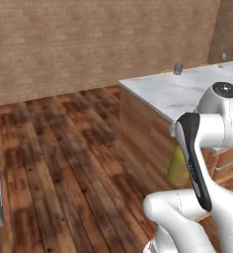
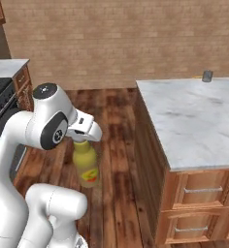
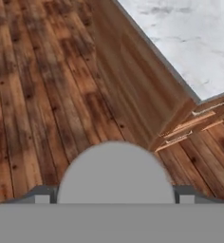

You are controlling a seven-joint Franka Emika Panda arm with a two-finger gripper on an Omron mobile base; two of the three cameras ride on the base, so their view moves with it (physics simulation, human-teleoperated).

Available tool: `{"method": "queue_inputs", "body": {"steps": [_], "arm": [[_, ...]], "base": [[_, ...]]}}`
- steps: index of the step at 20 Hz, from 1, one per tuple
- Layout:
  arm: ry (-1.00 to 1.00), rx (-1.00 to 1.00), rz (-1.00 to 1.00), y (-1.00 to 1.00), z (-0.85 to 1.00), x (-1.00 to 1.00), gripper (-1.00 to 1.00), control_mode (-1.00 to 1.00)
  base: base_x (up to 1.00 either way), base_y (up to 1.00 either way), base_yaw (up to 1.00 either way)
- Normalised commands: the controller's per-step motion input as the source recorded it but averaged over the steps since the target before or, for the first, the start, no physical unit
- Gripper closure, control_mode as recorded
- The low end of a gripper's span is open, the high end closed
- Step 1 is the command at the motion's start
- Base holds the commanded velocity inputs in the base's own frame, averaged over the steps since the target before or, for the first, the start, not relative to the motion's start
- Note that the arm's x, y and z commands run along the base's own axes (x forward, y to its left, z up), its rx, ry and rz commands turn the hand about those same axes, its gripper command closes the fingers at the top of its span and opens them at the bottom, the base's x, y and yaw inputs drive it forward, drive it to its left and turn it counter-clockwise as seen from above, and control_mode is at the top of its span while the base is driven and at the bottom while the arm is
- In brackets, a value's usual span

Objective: There is a wine glass and glass cup on the dining counter. Place the wine bottle next to the wine glass and the juice bottle next to the glass cup.

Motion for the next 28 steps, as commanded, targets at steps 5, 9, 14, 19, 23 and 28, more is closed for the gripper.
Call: {"method": "queue_inputs", "body": {"steps": [5,9,14,19,23,28], "arm": [[0.0,0.0,0.0,0.0,0.0,0.0,1.0,1.0],[0.0,0.0,0.0,0.0,0.0,0.0,1.0,1.0],[0.0,0.0,0.0,0.0,0.0,0.0,1.0,1.0],[0.0,0.0,0.0,0.0,0.0,0.0,1.0,1.0],[0.0,0.0,0.0,0.0,0.0,0.0,1.0,1.0],[0.0,0.0,0.0,0.0,0.0,0.0,1.0,1.0]], "base": [[0.7,0.7,0.0],[0.76,0.61,-0.01],[0.8,0.54,-0.04],[0.83,0.47,-0.05],[0.84,0.43,-0.07],[0.87,0.37,-0.11]]}}
